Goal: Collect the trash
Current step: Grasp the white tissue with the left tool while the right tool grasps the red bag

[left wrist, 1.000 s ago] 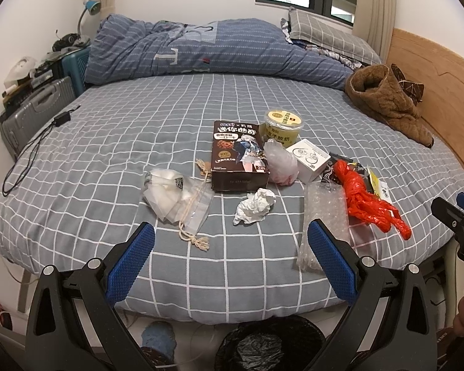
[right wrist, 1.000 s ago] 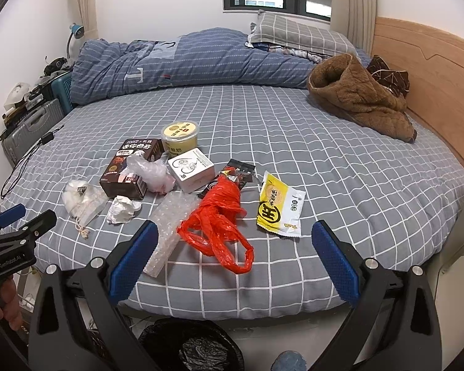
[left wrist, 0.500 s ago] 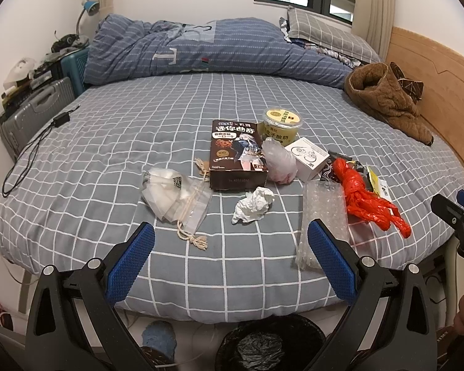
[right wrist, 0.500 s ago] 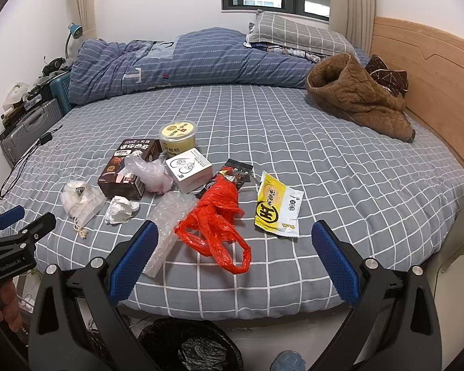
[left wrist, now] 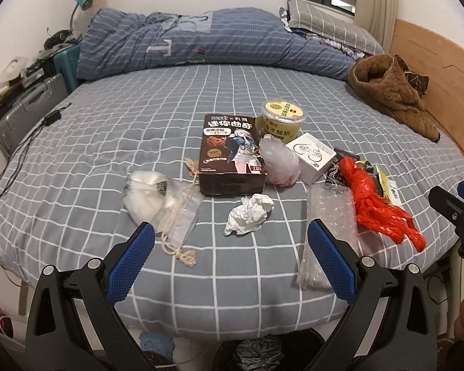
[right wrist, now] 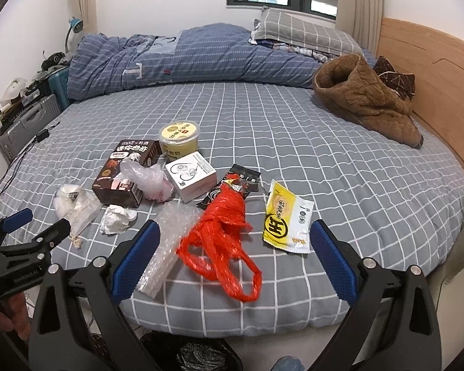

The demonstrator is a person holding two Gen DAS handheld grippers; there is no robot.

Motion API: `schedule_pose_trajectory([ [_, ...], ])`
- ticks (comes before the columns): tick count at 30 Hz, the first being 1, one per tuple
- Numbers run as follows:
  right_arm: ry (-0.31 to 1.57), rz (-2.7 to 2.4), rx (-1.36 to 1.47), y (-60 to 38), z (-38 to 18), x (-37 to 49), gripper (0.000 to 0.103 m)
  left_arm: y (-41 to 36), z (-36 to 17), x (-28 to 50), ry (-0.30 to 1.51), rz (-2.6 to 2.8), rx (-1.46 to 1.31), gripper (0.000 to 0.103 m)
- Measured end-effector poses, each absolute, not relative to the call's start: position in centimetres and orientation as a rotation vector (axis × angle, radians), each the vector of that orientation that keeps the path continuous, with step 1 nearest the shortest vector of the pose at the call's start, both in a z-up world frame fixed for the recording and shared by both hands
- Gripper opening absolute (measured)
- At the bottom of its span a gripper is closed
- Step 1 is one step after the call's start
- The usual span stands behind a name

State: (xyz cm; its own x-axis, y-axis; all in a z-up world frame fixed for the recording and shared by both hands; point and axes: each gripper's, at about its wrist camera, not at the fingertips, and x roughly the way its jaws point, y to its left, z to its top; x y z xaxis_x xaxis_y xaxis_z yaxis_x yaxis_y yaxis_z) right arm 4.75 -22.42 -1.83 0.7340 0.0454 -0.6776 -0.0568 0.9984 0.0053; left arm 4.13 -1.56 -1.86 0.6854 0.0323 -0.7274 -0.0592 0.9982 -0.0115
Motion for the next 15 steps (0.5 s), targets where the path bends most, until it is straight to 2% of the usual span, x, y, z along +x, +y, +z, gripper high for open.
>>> schedule_pose_trajectory([
  [15,0.874,0.05,-0.014,-22.3,-6.9,10.9,0.08,-2.3,-6.0,9.5,0.888,0.048,-0.032,0.096],
])
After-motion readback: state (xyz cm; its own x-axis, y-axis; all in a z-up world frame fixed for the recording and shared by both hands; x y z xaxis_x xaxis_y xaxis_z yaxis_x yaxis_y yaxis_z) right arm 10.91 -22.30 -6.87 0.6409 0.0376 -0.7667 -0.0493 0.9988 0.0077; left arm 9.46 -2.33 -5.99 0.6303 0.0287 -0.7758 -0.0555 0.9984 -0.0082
